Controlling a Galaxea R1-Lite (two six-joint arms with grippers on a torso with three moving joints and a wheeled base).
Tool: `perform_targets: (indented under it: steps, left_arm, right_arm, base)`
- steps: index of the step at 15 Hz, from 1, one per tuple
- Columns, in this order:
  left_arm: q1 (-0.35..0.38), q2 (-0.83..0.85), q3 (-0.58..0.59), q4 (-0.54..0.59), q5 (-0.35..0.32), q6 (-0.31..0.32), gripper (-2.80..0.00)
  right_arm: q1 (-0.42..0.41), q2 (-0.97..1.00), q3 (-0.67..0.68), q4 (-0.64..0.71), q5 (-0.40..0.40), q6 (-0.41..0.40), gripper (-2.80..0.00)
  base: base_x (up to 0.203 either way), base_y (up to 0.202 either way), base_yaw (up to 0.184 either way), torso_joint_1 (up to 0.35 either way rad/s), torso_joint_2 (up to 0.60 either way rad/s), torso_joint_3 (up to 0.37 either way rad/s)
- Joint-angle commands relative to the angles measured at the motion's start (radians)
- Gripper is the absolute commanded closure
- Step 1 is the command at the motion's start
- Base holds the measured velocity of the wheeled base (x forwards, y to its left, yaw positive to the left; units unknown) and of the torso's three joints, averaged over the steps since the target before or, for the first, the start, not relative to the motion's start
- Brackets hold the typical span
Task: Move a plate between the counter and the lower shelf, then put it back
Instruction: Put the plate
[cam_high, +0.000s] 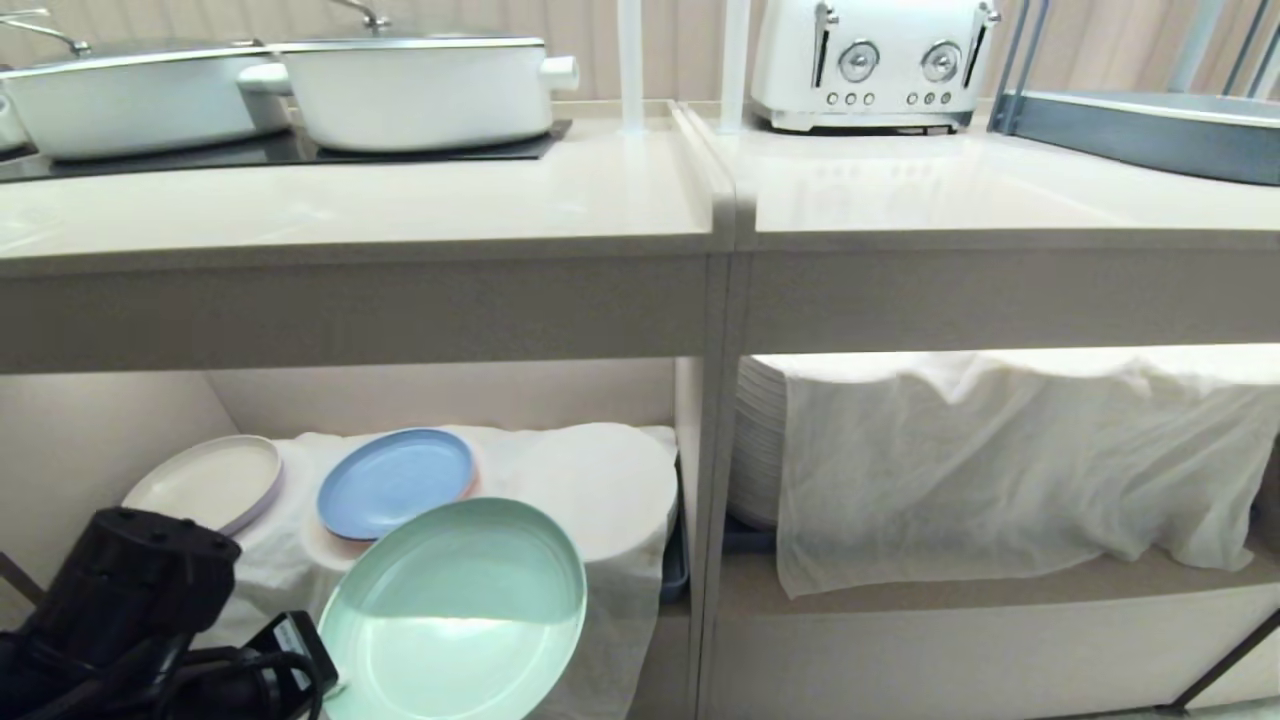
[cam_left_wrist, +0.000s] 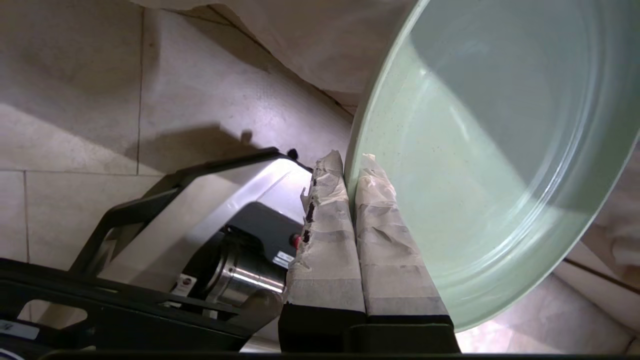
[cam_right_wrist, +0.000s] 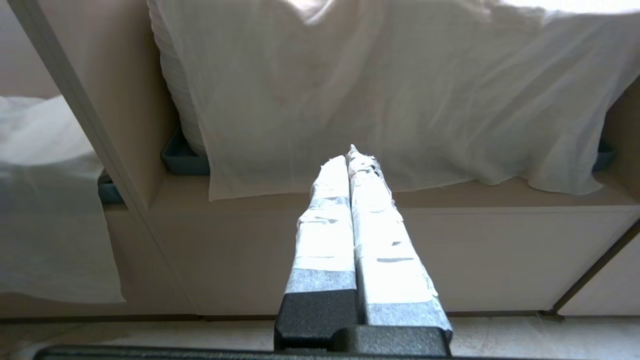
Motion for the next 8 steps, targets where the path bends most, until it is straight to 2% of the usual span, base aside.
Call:
perform_targets:
  steps: [1,8]
  left_arm:
    - [-0.031,-0.002,0.000,0.001,0.000,-0.005,0.00]
    - [-0.118,-0.017,0.004,0.005,-0.001,-0.006,0.00]
  right_arm:
    - [0.000,0.000,0.000,0.000,0.000,0.001,0.00]
    - [0.000,0.000,0.000,0.000,0.000,0.001,0.00]
  base:
    - [0.000,0.000,0.000,0.182,-0.53,-0.288]
    - [0.000,0.000,0.000,0.186,-0.48,-0.283]
